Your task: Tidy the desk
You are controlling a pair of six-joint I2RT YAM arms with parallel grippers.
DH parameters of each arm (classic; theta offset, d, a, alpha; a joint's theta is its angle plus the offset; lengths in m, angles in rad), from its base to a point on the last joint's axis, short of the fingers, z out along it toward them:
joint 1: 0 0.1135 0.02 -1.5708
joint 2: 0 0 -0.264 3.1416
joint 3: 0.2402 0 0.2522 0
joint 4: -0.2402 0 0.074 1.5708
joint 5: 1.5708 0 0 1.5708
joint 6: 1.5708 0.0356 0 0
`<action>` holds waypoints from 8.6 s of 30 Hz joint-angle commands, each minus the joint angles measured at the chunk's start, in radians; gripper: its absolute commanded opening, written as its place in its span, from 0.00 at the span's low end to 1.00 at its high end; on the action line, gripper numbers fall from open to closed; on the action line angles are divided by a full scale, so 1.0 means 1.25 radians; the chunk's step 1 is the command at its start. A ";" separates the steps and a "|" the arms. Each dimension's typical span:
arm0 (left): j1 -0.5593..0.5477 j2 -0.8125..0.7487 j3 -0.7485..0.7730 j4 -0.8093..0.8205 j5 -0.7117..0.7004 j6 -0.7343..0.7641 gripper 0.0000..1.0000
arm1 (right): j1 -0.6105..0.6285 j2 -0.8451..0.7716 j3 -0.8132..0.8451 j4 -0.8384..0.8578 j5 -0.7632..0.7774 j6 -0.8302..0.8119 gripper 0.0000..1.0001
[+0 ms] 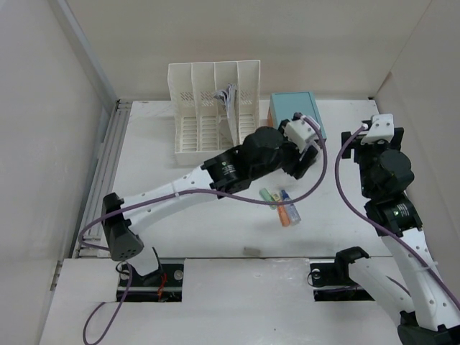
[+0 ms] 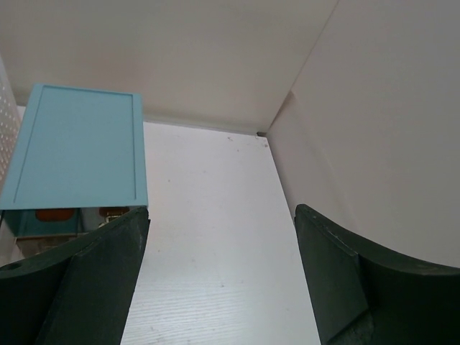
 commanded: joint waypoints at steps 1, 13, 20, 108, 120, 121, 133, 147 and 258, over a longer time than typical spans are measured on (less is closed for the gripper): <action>0.053 0.028 0.036 0.001 -0.074 -0.009 0.09 | -0.005 -0.009 0.000 0.051 0.019 0.013 0.87; 0.154 0.280 0.286 -0.044 -0.049 -0.069 0.03 | -0.012 -0.017 -0.008 0.051 0.019 0.013 0.87; 0.169 0.347 0.367 -0.095 -0.049 -0.092 0.03 | -0.012 -0.017 -0.008 0.058 0.027 0.013 0.87; 0.227 -0.359 -0.784 0.442 0.071 -0.364 0.81 | -0.005 0.690 0.285 -0.437 -0.699 -0.466 0.00; 0.227 -0.377 -0.817 0.456 0.086 -0.379 0.92 | 0.004 0.723 0.293 -0.239 -0.532 -0.343 0.00; 0.227 -0.377 -0.817 0.456 0.086 -0.379 0.92 | 0.004 0.731 0.302 -0.228 -0.521 -0.336 0.00; 0.227 -0.384 -0.842 0.513 0.133 -0.404 0.93 | 0.011 0.695 0.288 -0.182 -0.503 -0.304 0.00; 0.227 -0.321 -0.858 0.574 0.204 -0.443 0.92 | -0.024 0.499 0.159 -0.196 -0.386 0.049 0.96; 0.033 -0.179 -0.757 0.373 -0.033 -0.515 0.18 | 0.070 0.396 0.105 -0.429 -0.742 -0.261 1.00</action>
